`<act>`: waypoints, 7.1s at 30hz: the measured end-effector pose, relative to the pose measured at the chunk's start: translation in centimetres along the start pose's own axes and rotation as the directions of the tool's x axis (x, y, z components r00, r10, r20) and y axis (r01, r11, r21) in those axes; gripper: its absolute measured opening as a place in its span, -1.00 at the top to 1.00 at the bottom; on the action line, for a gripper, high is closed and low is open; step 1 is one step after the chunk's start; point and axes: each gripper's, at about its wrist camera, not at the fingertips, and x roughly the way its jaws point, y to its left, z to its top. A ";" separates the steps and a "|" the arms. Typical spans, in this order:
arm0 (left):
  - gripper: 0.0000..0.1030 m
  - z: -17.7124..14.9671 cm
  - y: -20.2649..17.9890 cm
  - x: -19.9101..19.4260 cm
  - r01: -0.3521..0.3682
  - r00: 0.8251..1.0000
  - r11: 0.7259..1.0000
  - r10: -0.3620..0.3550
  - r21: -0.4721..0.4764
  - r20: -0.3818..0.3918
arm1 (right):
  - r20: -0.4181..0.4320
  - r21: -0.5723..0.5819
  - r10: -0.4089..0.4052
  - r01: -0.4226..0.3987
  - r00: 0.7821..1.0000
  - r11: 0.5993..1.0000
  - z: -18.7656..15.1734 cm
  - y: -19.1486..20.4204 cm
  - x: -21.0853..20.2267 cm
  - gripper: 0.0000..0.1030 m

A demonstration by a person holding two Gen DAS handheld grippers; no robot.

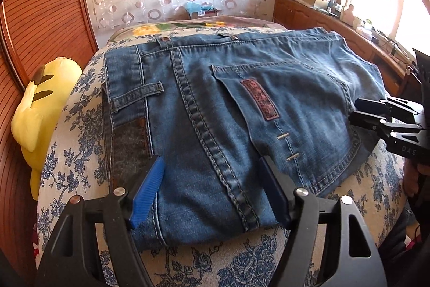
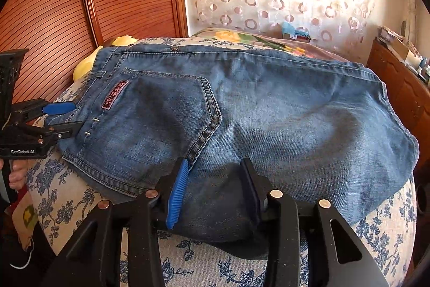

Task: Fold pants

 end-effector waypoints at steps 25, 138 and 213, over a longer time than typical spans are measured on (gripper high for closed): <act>-0.25 7.1 7.4 -0.8 -0.023 0.996 0.999 0.026 -0.039 0.082 | 0.003 -0.010 -0.012 0.012 1.000 1.000 -0.2 -0.1 -0.3 0.19; -0.17 14.8 -5.1 12.3 0.049 0.998 0.978 -0.039 0.201 -0.055 | -0.158 0.183 -0.040 0.069 0.987 0.981 14.9 -23.5 9.3 0.66; -0.18 4.1 -12.5 -0.6 0.234 0.971 0.950 -0.240 0.209 0.002 | 0.004 0.311 -0.101 0.095 0.995 0.946 2.2 -17.7 -10.7 0.74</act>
